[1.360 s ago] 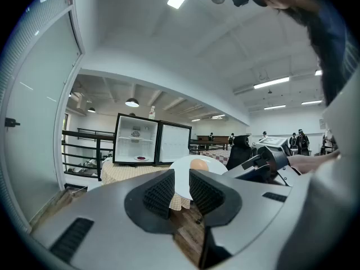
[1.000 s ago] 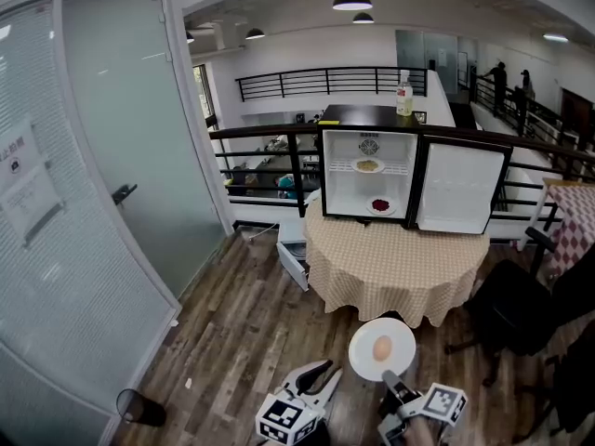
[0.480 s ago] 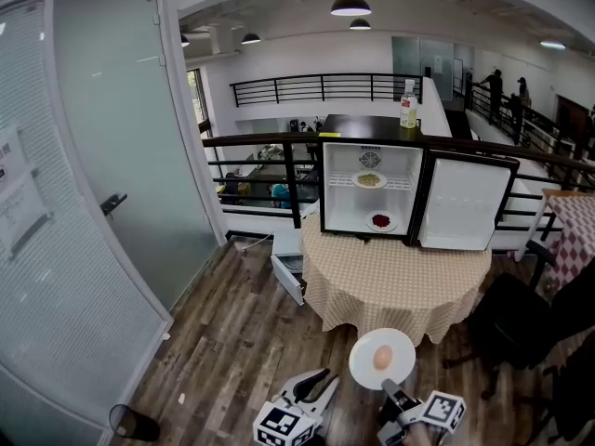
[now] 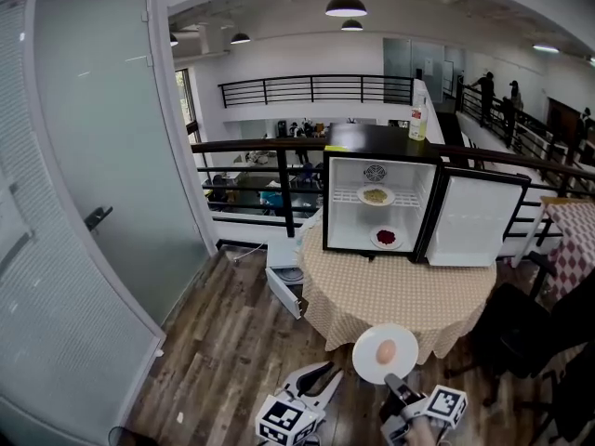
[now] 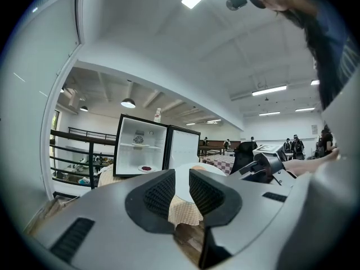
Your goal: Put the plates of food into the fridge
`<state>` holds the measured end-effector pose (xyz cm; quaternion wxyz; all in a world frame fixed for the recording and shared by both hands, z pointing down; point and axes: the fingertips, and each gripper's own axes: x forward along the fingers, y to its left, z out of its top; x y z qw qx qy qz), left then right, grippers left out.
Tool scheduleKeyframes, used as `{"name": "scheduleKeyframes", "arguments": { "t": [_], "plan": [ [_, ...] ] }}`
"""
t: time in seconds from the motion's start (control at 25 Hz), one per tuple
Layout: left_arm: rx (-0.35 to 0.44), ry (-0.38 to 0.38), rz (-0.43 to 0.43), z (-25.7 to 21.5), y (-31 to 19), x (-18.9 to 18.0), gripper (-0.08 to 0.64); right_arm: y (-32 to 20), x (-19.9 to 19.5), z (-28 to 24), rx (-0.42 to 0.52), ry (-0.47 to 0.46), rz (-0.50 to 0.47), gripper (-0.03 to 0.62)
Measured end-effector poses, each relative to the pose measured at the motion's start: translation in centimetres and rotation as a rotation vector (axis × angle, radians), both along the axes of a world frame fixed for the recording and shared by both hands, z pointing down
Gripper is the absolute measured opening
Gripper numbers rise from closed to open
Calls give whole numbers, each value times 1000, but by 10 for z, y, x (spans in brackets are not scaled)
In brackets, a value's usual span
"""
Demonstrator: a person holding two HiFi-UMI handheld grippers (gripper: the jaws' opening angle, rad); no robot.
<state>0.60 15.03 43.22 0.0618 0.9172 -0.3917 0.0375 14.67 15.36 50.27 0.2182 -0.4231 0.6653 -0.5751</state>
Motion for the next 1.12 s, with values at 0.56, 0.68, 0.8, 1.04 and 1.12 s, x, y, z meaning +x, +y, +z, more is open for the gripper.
{"name": "scheduleKeyframes", "arguments": {
  "t": [0.56,0.68,0.8,1.04,1.12],
  "plan": [
    [-14,30,55,10,-77,-50,83,-74,-61,7,-29,22,18,25],
    [-33,36,67,16,-91,-48,83,-91,-62,8,-28,30,21,25],
    [-50,34,77,21,-107,-43,83,-112,-60,8,-21,11,23,25],
    [-61,28,48,27,-159,-32,83,-171,-42,19,-42,13,14,25],
    [-64,21,38,29,-182,-25,83,-196,-35,21,-41,15,2,25]
  ]
}}
